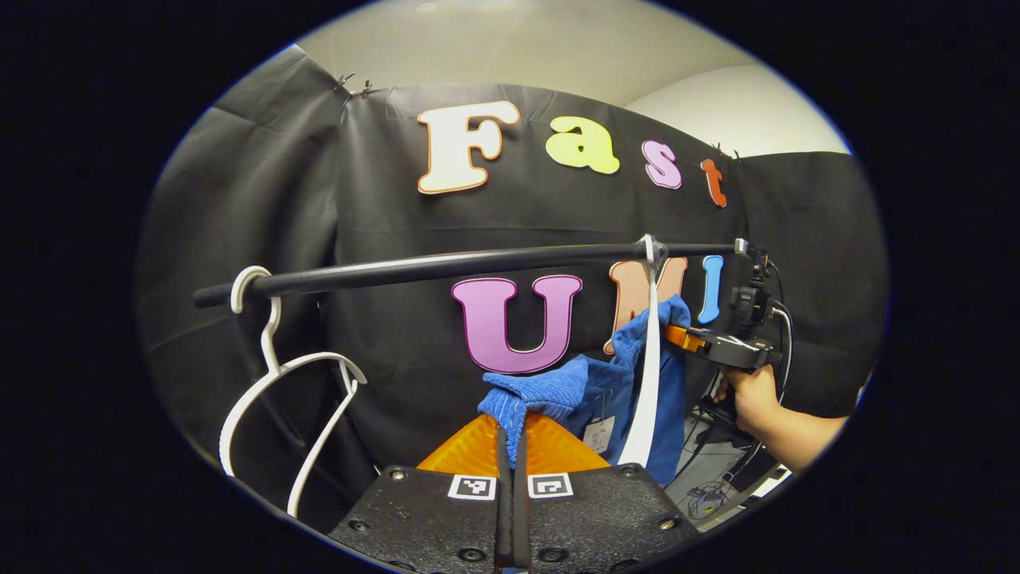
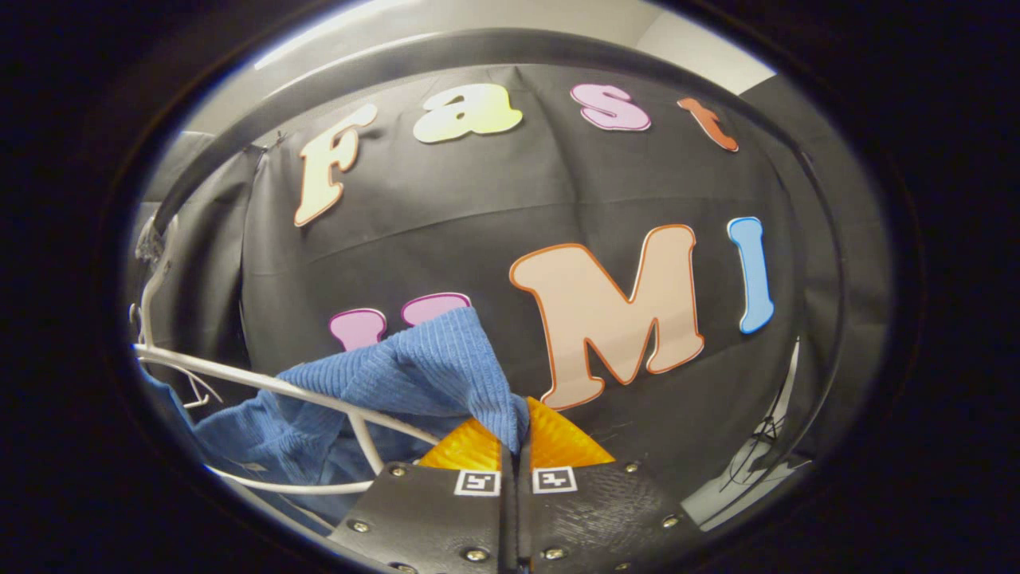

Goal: Grasp the clothes on the hanger with both hands and then place them into the laundry hamper below.

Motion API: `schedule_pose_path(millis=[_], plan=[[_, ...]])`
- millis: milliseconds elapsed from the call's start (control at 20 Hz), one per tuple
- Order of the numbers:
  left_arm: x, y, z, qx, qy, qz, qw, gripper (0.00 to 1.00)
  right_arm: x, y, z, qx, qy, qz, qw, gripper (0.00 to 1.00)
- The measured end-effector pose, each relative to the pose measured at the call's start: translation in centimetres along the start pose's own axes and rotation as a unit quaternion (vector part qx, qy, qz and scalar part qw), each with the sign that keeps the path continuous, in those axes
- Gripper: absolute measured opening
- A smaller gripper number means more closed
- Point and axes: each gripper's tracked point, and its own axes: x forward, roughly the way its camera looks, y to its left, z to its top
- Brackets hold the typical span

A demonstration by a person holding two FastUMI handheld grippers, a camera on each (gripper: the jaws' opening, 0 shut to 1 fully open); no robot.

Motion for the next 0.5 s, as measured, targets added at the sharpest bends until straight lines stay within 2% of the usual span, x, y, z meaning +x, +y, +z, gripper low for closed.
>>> schedule_pose_path(millis=[300, 500], plan=[[1.5, -0.5, 0.3, -0.004, -0.001, 0.008, 1.0, 0.0, 1.3, -0.5, -3.4, 0.012, 0.017, -0.023, 1.0, 0.01], [2.1, -0.8, -2.2, -0.028, 0.012, 0.0, 1.0, 0.01, 1.9, -0.6, -7.4, 0.046, 0.036, -0.042, 0.997, 0.01]])
